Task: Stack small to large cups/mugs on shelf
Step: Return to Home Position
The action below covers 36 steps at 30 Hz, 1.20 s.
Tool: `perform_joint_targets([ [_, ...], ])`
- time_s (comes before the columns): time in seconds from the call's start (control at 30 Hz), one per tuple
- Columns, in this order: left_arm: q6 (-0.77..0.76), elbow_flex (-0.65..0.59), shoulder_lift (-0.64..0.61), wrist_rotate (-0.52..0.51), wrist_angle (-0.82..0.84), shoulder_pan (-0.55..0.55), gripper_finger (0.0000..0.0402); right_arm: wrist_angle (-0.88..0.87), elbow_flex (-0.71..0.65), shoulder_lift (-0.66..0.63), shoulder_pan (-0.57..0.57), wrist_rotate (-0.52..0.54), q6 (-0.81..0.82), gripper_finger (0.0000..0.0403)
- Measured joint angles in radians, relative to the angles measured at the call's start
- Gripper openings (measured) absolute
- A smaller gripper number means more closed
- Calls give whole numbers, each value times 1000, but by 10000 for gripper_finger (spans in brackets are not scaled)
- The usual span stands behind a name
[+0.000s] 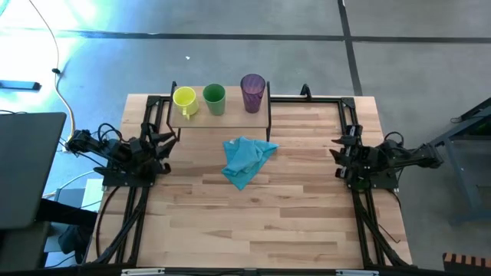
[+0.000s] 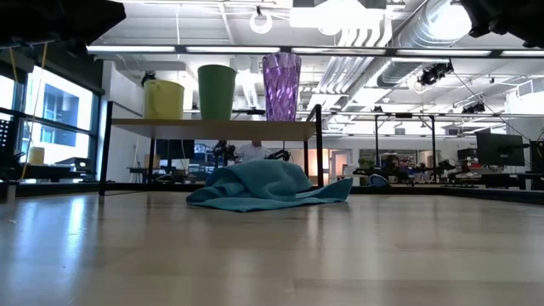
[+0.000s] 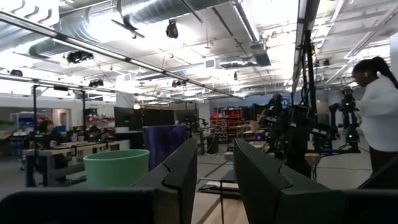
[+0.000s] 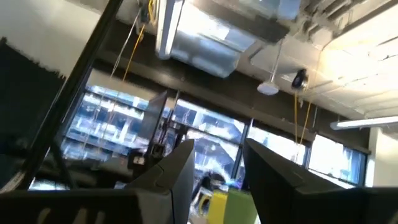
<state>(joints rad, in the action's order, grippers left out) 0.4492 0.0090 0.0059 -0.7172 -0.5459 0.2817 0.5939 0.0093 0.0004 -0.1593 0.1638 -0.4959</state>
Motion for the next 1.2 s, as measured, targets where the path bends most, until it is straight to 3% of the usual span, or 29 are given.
perform_joint_targets([
  [0.27, 22, 0, 0, -19, -10, 0, 95, -22, 0, 3, 0, 53, -8, 128],
  [0.37, 38, 0, 0, 30, -8, 0, 95, -61, 0, 3, 0, 60, -1, 128],
  [0.47, 26, 0, 0, 122, 21, 0, 95, -221, 4, 6, 5, -19, 62, 128],
  [0.53, 13, 0, 0, 135, 40, 0, 95, -284, 3, 6, 16, -98, 124, 128],
  [0.67, -18, 0, 0, 148, 57, 0, 95, -350, 5, 6, 44, -159, 241, 128],
  [1.0, -87, 0, 0, 155, 151, 0, 95, -480, 5, 6, 127, -161, 386, 128],
  [1.2, -106, 0, 0, 141, 198, -1, 95, -481, 6, 7, 143, -161, 386, 128],
])
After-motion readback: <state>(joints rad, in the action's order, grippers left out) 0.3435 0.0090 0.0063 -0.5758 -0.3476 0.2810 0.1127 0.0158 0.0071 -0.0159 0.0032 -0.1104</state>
